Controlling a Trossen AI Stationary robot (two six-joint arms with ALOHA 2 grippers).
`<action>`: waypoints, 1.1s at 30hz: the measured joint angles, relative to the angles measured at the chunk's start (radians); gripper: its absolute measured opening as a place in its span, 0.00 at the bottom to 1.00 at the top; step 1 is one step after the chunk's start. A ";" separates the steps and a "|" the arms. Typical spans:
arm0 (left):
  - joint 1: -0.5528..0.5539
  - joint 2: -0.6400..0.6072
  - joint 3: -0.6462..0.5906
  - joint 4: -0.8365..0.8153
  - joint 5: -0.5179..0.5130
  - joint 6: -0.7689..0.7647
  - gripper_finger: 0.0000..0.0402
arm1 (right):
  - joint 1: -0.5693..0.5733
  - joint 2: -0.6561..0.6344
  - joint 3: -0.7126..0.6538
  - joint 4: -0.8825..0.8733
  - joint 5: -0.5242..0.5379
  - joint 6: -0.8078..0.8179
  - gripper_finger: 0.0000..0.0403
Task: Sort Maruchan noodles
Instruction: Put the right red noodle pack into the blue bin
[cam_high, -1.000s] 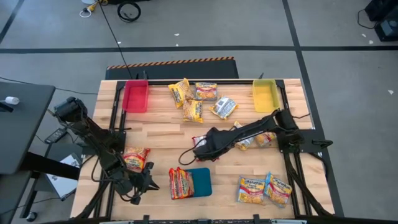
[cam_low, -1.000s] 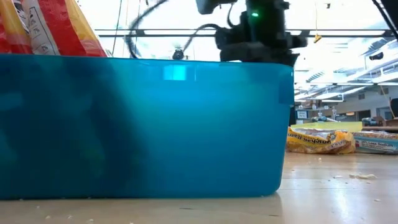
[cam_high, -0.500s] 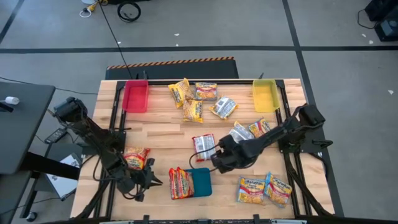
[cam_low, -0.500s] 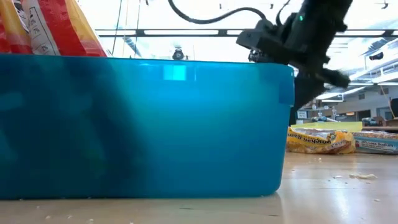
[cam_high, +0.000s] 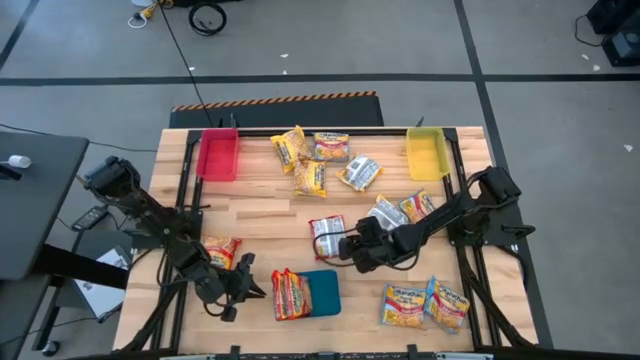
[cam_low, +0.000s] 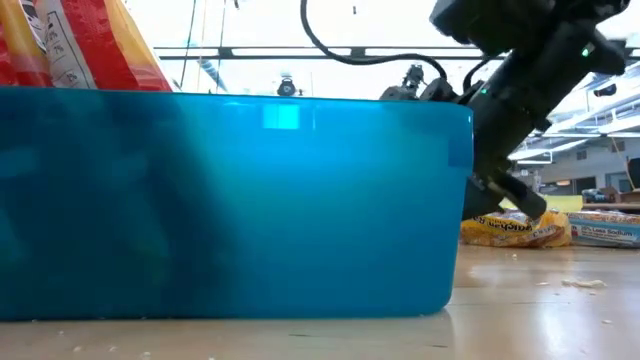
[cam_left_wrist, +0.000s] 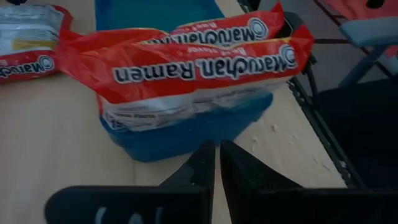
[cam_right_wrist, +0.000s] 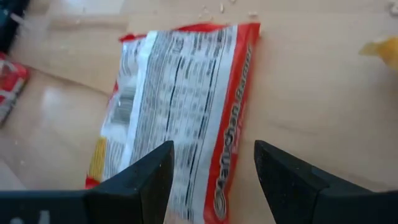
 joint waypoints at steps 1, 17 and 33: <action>0.000 0.000 0.000 0.000 0.000 0.000 0.07 | -0.006 0.000 -0.010 0.022 -0.002 -0.011 0.56; 0.000 0.000 0.000 -0.011 0.078 -0.020 0.07 | -0.021 0.098 -0.025 0.295 -0.080 -0.074 0.56; 0.005 0.000 0.000 -0.026 0.049 -0.025 0.07 | -0.042 0.159 0.118 0.279 -0.006 -0.433 0.04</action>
